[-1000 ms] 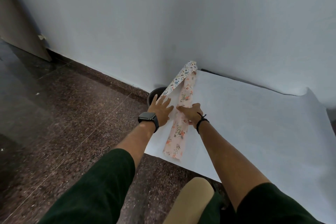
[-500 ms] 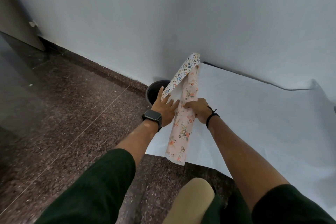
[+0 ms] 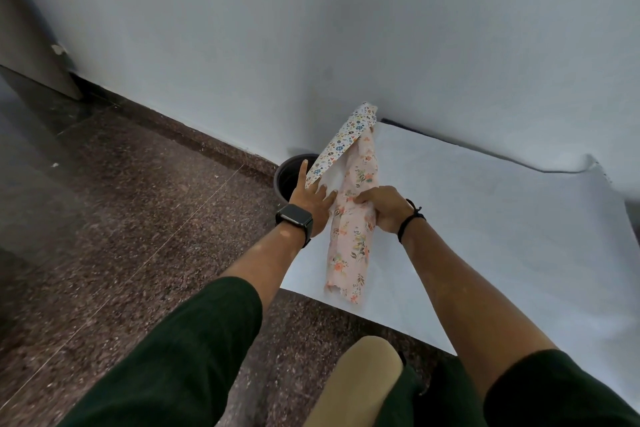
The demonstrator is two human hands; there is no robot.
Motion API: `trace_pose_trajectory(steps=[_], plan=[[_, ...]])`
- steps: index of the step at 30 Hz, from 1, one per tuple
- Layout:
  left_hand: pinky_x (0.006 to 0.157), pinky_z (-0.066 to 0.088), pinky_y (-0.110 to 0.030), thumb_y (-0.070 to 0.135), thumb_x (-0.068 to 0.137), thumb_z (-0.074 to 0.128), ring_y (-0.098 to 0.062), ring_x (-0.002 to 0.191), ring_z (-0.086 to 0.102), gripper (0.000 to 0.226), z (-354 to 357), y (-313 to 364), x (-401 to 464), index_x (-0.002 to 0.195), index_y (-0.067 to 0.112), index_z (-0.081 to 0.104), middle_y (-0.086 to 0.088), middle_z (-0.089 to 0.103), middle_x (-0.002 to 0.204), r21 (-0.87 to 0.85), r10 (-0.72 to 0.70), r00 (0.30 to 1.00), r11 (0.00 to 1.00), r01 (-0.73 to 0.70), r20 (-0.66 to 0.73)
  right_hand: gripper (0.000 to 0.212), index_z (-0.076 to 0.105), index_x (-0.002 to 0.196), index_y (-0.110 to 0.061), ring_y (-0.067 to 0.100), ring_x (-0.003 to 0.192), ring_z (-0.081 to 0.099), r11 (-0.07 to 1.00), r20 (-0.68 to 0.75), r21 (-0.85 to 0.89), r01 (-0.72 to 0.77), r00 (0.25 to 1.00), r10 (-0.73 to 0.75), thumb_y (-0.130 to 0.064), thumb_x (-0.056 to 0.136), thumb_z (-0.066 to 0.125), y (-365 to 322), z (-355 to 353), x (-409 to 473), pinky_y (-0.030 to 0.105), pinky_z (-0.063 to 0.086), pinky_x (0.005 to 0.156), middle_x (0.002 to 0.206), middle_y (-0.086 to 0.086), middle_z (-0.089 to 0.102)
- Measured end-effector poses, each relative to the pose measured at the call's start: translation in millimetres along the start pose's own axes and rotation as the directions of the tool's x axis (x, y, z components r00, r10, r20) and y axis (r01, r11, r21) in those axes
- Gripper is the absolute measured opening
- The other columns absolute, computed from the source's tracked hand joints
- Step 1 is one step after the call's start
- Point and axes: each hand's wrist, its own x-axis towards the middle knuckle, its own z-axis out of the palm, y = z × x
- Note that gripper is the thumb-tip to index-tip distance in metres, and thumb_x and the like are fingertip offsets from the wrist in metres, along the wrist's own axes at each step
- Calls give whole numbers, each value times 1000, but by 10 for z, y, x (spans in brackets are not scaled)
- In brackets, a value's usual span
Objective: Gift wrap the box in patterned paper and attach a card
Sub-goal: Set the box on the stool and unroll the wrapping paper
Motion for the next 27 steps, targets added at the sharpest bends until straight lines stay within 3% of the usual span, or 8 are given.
trace_pose_trajectory(steps=[5, 9, 11, 16, 22, 27], plan=[[99, -26, -67, 50, 97, 16, -32, 146, 6, 60, -51, 17, -18, 152, 27, 11, -5, 23, 156, 2, -15, 1000, 1000, 15, -9, 41, 58, 117, 8, 41, 104, 61, 999, 9, 47, -21, 1000, 21, 14, 76, 61, 20, -43, -21, 52, 51, 89, 118, 22, 62], [97, -29, -66, 37, 97, 30, -35, 139, 27, 45, -107, 42, -12, 136, 23, 46, -4, 58, 127, -120, 3, 994, 993, -16, -114, 43, 56, 119, 6, 40, 106, 60, 1000, 20, 19, -1, 1000, 1, 11, 77, 61, -42, -59, -60, 46, 54, 82, 118, 21, 62], [94, -32, -65, 35, 97, 34, -35, 136, 32, 38, -124, 28, -3, 127, 24, 54, -1, 62, 115, -149, 2, 986, 988, -27, -165, 44, 55, 121, 2, 38, 105, 62, 1000, 55, 0, 14, 998, -14, 3, 78, 63, -94, -65, -54, 44, 56, 78, 118, 20, 63], [99, -24, -64, 30, 99, 32, -33, 141, 20, 42, -175, -61, 42, 140, 33, 40, 1, 48, 135, -206, 41, 958, 973, -103, -283, 50, 55, 123, -7, 33, 105, 63, 999, 13, -49, 23, 1000, -22, -28, 80, 70, -203, -77, 115, 50, 52, 89, 116, 15, 65], [104, -22, -62, 28, 99, 35, -27, 144, 17, 37, -214, -138, 111, 130, 38, 51, 0, 41, 143, -262, 36, 968, 960, -103, -247, 36, 61, 114, -3, 35, 103, 62, 973, -175, -184, 137, 970, -170, -12, 79, 65, -285, -36, 238, 47, 52, 91, 113, 16, 65], [109, -7, -66, 28, 96, 37, -24, 128, 41, 26, -216, 2, 236, 117, 19, 51, -1, 53, 121, -398, -67, 958, 916, -51, -279, 30, 61, 109, -5, 32, 102, 60, 941, -348, -285, 183, 895, -280, -10, 80, 60, -272, -46, 102, 43, 53, 88, 109, 13, 64]])
